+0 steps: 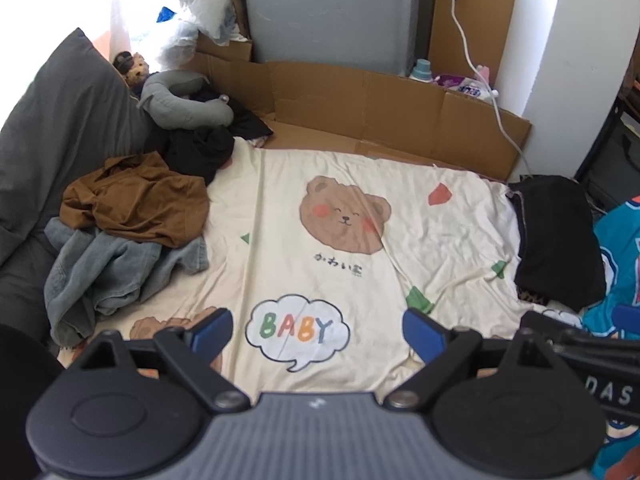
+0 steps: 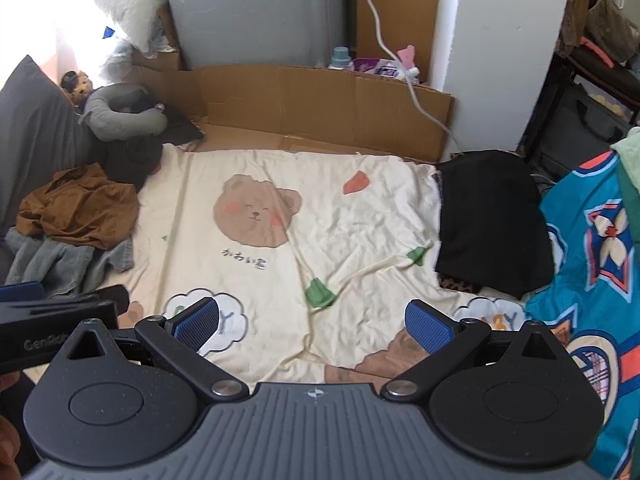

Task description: Fold clothes

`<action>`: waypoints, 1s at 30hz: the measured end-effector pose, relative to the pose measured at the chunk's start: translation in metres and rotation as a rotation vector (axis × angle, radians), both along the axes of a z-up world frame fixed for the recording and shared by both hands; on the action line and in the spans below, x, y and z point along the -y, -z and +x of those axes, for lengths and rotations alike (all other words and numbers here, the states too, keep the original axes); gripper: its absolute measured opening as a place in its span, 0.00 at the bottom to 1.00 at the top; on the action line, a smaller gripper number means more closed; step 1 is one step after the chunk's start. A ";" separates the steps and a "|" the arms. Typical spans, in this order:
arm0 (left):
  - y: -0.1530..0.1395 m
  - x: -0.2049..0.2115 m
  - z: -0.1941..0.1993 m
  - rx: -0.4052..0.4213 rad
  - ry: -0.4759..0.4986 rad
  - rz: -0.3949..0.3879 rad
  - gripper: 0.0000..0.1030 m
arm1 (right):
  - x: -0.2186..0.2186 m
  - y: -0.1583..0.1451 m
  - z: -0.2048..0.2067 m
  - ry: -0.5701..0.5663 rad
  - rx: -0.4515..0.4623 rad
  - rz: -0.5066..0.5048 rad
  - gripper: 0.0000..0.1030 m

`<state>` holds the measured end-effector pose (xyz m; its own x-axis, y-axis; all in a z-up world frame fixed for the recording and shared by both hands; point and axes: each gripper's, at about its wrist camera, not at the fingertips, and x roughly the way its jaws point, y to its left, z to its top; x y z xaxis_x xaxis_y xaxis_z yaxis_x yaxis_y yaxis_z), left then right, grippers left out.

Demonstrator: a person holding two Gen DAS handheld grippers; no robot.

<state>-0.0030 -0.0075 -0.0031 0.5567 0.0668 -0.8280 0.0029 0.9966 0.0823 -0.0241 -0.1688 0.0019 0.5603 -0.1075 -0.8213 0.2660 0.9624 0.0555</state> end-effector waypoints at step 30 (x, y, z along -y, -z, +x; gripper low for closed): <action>-0.008 -0.019 0.009 -0.009 -0.006 -0.034 0.93 | -0.003 -0.003 -0.002 -0.011 0.010 0.002 0.99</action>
<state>0.0056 0.0119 0.0053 0.5488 0.0413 -0.8349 -0.0023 0.9988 0.0479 -0.0265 -0.1660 0.0053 0.5698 -0.0996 -0.8157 0.2545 0.9652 0.0600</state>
